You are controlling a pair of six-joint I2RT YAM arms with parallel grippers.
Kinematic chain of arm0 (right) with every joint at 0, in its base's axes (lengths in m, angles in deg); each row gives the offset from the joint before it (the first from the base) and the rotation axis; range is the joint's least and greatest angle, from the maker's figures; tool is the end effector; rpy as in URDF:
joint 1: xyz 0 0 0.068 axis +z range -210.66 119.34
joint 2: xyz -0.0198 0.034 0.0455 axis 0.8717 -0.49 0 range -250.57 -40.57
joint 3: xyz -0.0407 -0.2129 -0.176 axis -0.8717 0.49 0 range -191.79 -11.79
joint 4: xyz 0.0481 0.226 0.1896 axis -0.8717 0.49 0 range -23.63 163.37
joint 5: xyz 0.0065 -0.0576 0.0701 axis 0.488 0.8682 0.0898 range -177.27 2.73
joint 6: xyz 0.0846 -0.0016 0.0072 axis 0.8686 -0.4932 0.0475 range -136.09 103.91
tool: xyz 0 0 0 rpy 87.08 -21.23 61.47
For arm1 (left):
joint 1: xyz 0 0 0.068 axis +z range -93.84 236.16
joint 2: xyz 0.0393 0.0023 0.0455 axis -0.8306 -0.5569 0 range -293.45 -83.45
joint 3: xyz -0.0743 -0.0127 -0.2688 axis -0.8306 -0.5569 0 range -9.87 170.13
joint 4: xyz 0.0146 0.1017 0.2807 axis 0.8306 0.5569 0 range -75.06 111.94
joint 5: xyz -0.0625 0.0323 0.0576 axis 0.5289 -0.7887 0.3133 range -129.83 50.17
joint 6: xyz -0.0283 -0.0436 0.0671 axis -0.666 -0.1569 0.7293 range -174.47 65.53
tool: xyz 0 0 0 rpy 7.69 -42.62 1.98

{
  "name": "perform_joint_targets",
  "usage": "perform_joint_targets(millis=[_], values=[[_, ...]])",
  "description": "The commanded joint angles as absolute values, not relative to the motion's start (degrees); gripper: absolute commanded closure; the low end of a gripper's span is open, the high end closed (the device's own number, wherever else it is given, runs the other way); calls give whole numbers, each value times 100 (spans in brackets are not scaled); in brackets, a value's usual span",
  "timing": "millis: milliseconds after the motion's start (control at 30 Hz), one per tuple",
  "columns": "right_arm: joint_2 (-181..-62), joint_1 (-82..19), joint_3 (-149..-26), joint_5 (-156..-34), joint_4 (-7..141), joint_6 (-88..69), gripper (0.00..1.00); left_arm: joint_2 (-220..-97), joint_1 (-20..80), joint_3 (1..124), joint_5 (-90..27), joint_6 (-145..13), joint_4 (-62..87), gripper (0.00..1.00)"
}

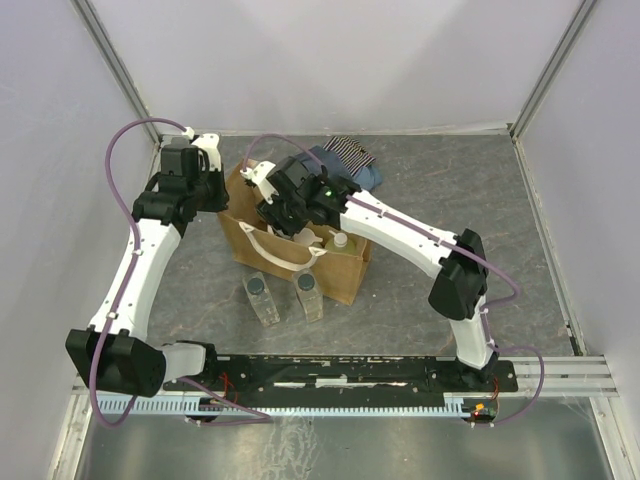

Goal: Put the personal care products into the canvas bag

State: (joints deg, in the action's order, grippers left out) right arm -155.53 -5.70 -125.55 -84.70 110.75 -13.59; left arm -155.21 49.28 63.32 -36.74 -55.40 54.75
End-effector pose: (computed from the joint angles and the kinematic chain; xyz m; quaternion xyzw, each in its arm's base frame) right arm 0.3035 0.4270 0.3067 -0.4014 0.8340 0.1635 0.3414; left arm 0.3319 -0.0441 0.3453 0.0585 0.8981 -0.0538 0.4326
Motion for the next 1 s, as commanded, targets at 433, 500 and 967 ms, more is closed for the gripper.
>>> perform_joint_targets(millis=[433, 500, 967], values=[[-15908, -557, -13107, -8639, 10928, -1114, 56, -15575, 4946, 6652, -3655, -5560, 5144, 84], [-15830, -555, -13095, -8591, 10857, -1055, 40, -15582, 4942, 6644, -3656, -5553, 5130, 84], [-14444, -509, -13465, -7756, 11490, -726, 15, -15648, 4941, 6590, -3667, -5513, 5089, 82]])
